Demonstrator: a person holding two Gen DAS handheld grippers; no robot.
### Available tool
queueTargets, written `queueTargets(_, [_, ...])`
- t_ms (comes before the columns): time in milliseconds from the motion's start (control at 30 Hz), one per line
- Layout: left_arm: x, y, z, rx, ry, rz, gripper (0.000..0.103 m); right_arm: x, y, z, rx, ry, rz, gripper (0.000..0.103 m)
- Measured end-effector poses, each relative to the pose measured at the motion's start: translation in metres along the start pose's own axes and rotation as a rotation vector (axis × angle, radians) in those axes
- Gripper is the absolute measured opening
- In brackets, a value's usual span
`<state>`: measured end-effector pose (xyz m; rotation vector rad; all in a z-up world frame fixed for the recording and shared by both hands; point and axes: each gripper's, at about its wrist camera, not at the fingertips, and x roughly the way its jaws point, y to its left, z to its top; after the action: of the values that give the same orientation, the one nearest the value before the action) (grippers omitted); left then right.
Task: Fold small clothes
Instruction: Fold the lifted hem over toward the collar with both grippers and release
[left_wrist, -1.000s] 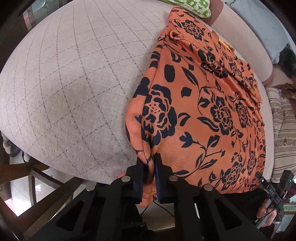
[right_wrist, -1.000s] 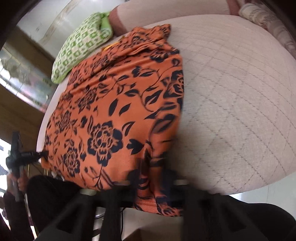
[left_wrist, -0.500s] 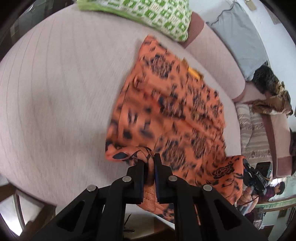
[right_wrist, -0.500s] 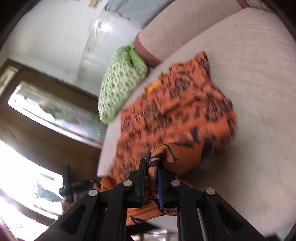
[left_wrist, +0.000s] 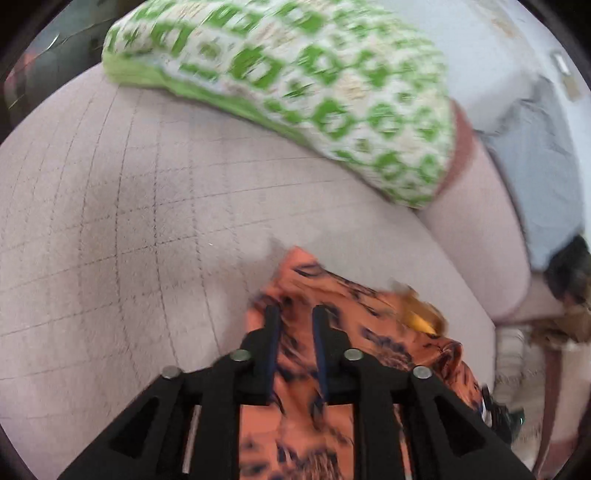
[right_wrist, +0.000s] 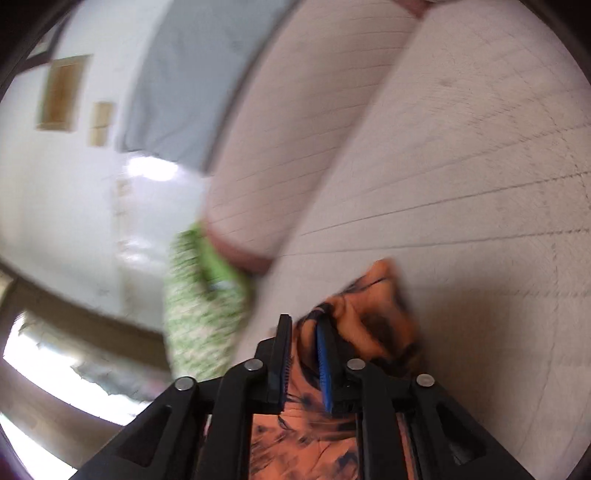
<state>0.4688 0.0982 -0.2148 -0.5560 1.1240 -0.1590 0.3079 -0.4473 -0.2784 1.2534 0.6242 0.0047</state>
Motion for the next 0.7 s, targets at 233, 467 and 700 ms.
queueTargets(233, [-0.050, 0.044, -0.049, -0.174, -0.319, -0.078, 0.042, -0.040, -0.024, 0.016, 0.098, -0.202, 0.044, 0.084])
queueTargets(467, [-0.062, 0.005, -0.112, -0.042, -0.222, 0.145, 0.045, -0.020, 0.060, -0.025, -0.318, 0.011, -0.027, 0.058])
queueTargets(700, [-0.018, -0.011, -0.129, 0.100, -0.153, 0.255, 0.045, 0.067, 0.091, -0.111, -0.617, 0.345, -0.235, 0.040])
